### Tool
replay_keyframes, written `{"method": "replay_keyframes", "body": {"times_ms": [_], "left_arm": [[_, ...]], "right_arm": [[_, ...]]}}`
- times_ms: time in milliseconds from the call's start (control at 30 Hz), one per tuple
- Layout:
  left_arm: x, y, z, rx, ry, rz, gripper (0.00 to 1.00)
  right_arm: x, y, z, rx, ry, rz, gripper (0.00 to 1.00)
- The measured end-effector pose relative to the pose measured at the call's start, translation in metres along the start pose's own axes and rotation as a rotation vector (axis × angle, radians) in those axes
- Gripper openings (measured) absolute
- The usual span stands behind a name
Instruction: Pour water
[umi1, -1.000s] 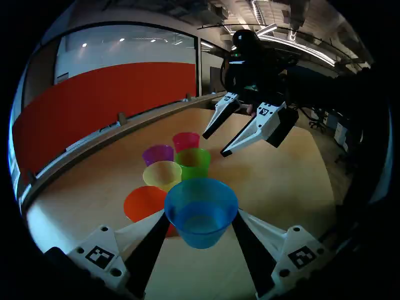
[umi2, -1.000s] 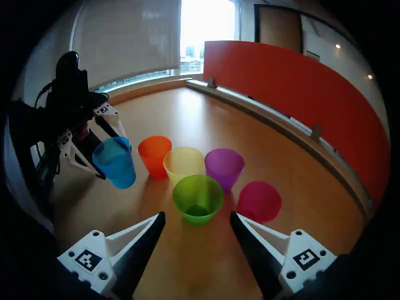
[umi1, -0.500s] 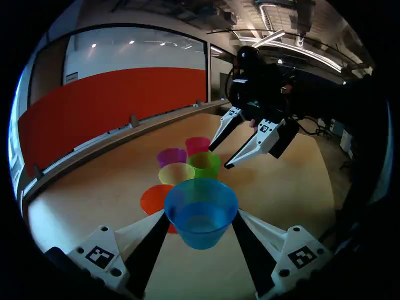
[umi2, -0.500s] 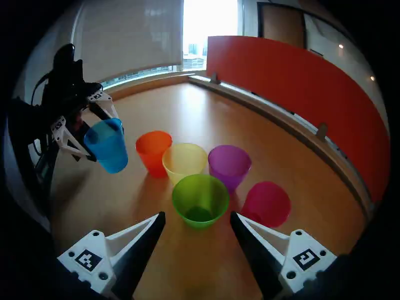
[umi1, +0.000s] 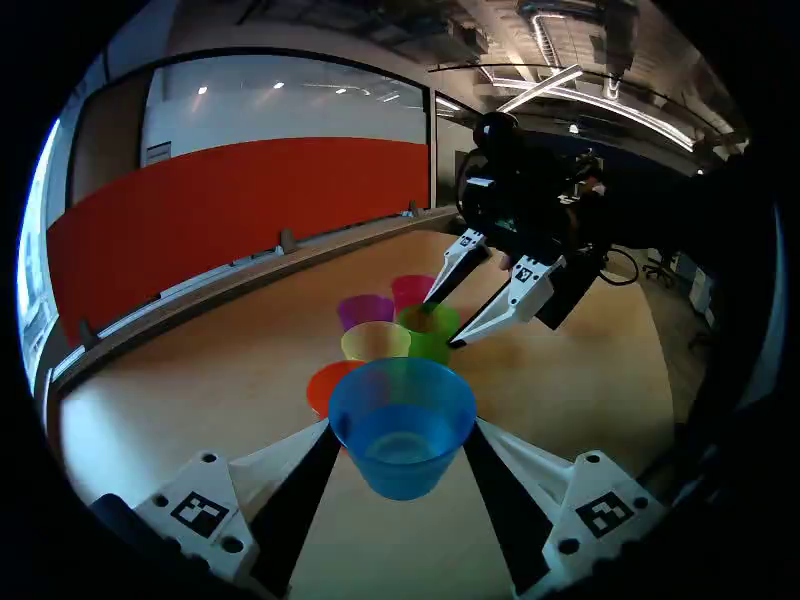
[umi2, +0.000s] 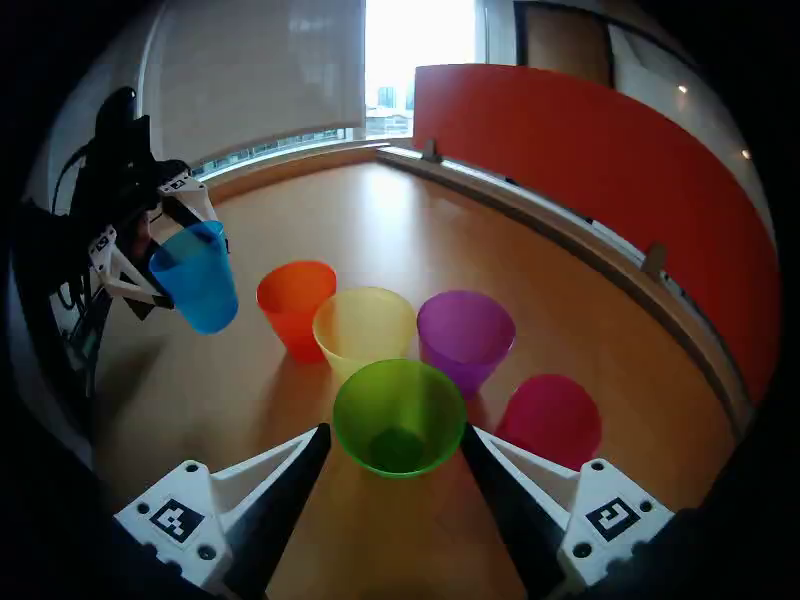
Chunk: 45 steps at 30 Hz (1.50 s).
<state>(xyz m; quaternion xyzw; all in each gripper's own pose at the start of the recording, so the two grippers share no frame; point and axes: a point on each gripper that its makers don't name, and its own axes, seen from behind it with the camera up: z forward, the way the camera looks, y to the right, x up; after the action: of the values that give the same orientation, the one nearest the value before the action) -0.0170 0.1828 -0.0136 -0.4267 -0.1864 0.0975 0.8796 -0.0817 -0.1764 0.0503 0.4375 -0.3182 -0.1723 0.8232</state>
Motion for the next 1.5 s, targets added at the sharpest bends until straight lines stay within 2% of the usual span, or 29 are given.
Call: {"method": "replay_keyframes", "body": {"times_ms": [400,567,900,1200,1500], "left_arm": [[-0.004,-0.008,-0.007,0.024,0.005,-0.017,0.84],[-0.004,-0.011,-0.010,0.031,0.008,-0.024,0.84],[-0.005,-0.014,-0.011,0.039,0.015,-0.032,0.84],[0.001,-0.017,-0.014,0.050,0.030,-0.037,0.84],[0.010,-0.022,-0.023,0.083,0.052,-0.025,0.84]], "right_arm": [[0.002,0.002,0.016,-0.008,0.009,-0.012,0.99],[0.001,0.006,0.018,-0.027,0.008,-0.025,0.93],[0.004,0.007,0.016,-0.035,0.047,-0.002,0.91],[0.021,0.007,-0.005,-0.046,0.097,0.003,0.91],[0.050,-0.004,-0.033,-0.064,0.178,-0.016,0.91]]}}
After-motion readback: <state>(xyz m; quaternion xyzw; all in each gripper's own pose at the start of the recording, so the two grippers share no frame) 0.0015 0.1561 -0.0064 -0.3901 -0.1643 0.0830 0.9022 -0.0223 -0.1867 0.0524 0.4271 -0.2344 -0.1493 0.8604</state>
